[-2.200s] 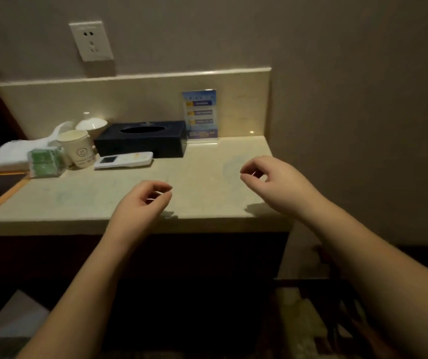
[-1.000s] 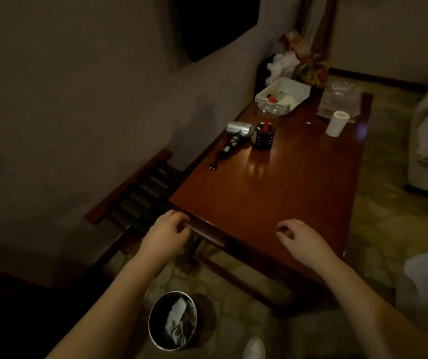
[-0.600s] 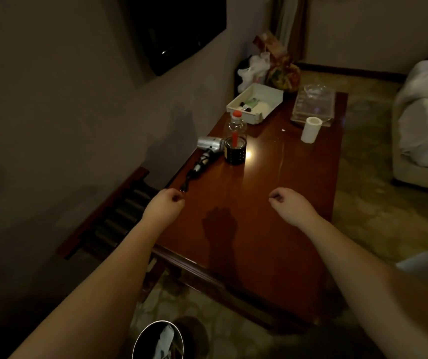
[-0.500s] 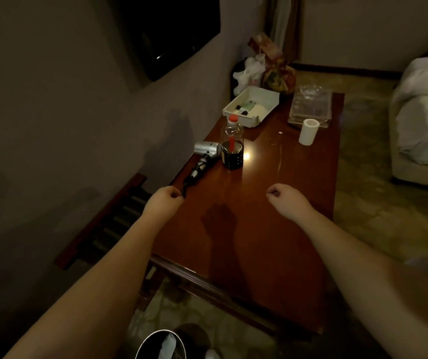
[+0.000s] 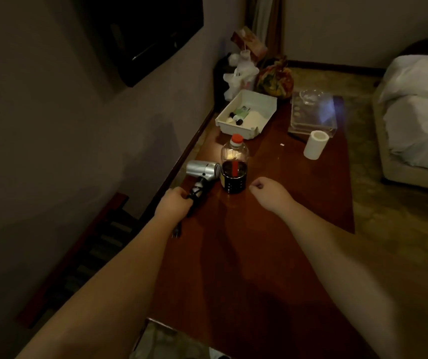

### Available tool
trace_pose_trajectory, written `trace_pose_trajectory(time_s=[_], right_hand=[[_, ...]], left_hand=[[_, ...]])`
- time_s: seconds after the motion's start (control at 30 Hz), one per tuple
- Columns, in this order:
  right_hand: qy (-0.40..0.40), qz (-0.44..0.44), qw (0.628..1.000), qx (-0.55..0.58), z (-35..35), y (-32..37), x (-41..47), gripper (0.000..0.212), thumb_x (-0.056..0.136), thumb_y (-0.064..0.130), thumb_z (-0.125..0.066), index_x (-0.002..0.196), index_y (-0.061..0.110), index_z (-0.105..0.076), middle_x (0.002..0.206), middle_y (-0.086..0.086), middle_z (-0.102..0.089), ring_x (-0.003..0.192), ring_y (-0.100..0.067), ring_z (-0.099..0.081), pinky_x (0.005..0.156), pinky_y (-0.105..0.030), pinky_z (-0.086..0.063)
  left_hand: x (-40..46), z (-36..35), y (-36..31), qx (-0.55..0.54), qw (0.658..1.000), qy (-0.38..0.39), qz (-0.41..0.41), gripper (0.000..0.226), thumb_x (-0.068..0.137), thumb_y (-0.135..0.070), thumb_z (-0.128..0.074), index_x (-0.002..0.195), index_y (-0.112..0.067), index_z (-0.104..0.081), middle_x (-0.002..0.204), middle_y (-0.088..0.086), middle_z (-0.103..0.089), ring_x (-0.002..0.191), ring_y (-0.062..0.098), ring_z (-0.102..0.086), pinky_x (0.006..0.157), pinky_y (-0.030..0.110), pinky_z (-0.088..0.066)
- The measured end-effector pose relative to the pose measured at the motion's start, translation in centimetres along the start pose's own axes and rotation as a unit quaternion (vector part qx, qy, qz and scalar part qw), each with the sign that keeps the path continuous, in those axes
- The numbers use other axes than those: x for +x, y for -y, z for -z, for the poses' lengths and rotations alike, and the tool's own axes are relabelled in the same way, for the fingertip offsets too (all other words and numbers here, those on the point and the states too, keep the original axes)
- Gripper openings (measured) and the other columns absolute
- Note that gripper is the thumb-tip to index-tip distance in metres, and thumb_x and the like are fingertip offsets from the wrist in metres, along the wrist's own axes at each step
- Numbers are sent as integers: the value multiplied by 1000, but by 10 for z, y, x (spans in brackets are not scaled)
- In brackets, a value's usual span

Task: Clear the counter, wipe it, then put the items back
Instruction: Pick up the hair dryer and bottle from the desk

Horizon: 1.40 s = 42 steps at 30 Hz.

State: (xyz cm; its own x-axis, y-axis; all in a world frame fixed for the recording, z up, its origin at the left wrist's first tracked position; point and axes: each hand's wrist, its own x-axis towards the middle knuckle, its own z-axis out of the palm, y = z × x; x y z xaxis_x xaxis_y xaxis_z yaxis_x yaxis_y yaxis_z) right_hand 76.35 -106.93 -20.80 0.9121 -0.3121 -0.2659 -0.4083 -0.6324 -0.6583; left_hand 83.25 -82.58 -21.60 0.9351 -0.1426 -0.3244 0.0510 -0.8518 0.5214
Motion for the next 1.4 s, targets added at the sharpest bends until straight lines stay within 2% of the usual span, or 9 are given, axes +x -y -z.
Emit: trace_pose_trajectory(time_s=[0.13,0.27,0.47,0.53,0.6,0.7,1.0,1.2,1.4], right_hand=[[-23,-11,1000,7,-17,11,42,30,96,36,-48,118,18,-58,118,-3,-58,93,-16,-58,73,-30,-46],[-63,-4,996,58,-32,11,68,36,95,43,-48,120,19,-58,124,-1,-56,108,-16,-56,86,-32,-45],[-113,18,985,126,-53,17,79,37,97,41,-45,120,16,-59,113,2,-53,105,-13,-52,81,-27,-39],[-118,-2,976,185,-59,20,81,34,98,43,-43,117,21,-61,109,6,-54,105,-14,-55,83,-30,-44],[-109,-39,955,274,-64,24,81,31,98,47,-41,112,28,-61,106,9,-59,95,-12,-59,78,-28,-48],[-102,-90,924,356,-69,30,83,31,97,52,-39,103,31,-61,100,11,-64,72,-8,-57,64,-23,-42],[-77,-119,903,406,-59,36,81,30,97,47,-43,106,26,-63,98,8,-64,76,-9,-56,69,-28,-41],[-66,-143,886,437,-54,38,69,26,94,43,-50,99,24,-67,92,7,-64,76,-11,-53,67,-30,-38],[-35,-125,897,424,-53,25,32,30,93,45,-53,97,19,-67,82,5,-59,73,-10,-53,67,-29,-38]], left_hand=[[49,-8,5,6,1000,28,1,44,93,-28,-54,132,-11,-49,133,10,-43,109,27,-53,85,37,-47],[82,-21,10,19,999,41,2,42,91,-30,-55,128,-10,-49,131,11,-44,109,29,-53,86,39,-46],[108,-43,21,-13,996,85,15,52,91,-50,-54,125,-11,-50,123,11,-46,105,31,-55,90,44,-48],[114,-51,25,-16,996,92,14,48,92,-48,-54,123,-11,-51,121,13,-50,103,31,-56,89,45,-49],[118,-56,28,-31,995,91,16,44,91,-42,-56,122,-11,-51,119,14,-55,102,32,-57,85,42,-48],[121,-60,27,-64,994,84,24,42,90,-36,-60,122,-10,-51,116,13,-59,102,31,-58,83,39,-47],[126,-60,26,-124,979,125,99,36,86,-30,-69,111,-7,-57,97,11,-62,83,26,-60,69,33,-45],[106,-58,28,-183,965,143,118,41,83,-27,-72,115,-6,-57,107,13,-63,95,28,-61,76,37,-48],[54,-44,34,-300,927,160,159,30,84,-22,-72,109,-6,-64,91,16,-67,74,27,-61,65,34,-47]])
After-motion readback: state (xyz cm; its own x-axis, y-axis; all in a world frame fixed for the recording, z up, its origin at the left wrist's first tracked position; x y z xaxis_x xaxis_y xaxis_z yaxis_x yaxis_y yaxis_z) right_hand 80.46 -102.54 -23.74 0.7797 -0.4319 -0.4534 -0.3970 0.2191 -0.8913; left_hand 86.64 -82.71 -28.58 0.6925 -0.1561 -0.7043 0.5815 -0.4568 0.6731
